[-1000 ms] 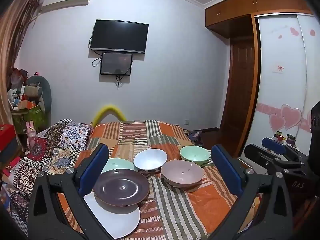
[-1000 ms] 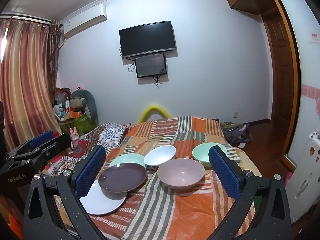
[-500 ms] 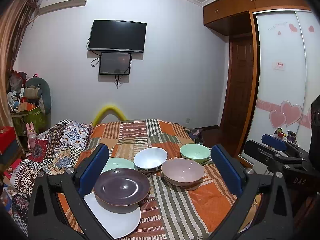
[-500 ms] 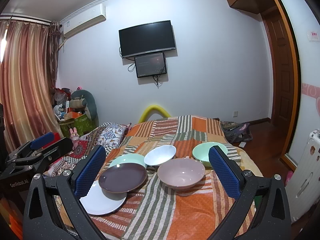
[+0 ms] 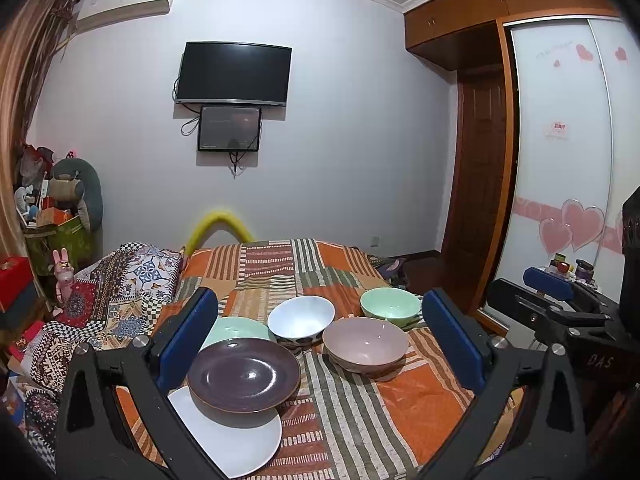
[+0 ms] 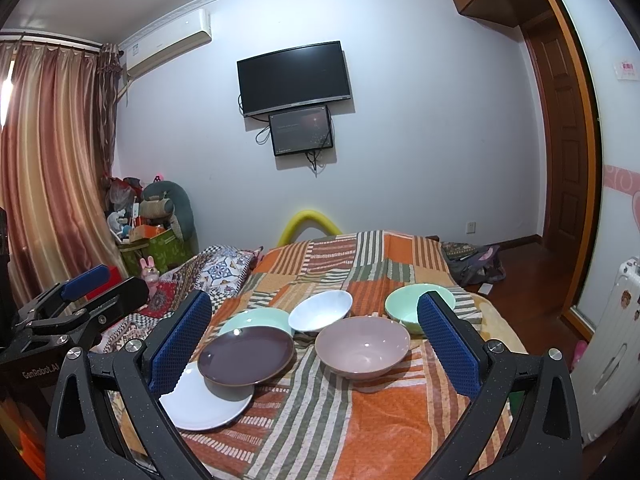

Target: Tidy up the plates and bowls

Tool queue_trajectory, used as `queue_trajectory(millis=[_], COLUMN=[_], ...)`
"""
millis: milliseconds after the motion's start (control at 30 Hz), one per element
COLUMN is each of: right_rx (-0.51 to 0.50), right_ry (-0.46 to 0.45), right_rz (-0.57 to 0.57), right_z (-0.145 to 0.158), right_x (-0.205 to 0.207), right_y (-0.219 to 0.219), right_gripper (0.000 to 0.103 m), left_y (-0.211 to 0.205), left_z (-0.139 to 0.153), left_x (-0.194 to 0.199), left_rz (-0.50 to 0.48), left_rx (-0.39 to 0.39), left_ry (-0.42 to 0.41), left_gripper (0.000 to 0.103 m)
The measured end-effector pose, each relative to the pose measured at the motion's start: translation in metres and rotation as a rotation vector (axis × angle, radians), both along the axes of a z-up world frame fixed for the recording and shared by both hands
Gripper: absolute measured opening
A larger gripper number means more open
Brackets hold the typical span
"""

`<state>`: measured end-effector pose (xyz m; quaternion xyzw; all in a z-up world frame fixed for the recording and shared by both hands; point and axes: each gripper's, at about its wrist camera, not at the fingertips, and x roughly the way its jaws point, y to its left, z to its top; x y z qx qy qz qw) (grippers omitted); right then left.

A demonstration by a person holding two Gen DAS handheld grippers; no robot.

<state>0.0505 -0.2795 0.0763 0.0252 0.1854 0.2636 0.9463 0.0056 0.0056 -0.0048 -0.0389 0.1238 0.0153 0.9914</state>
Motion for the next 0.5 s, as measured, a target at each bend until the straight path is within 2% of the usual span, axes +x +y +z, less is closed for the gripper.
queue_trajectory(millis=[500], right_rx=[0.002], right_ry=[0.001], right_rz=[0.0], right_z=[0.0], right_x=[0.0003], right_y=[-0.0006], right_gripper=[0.103], left_y=[-0.0013], left_z=[0.0002], left_x=[0.0001], left_rz=[-0.008], left_rx=[-0.002], left_ry=[0.0], left_gripper=[0.103])
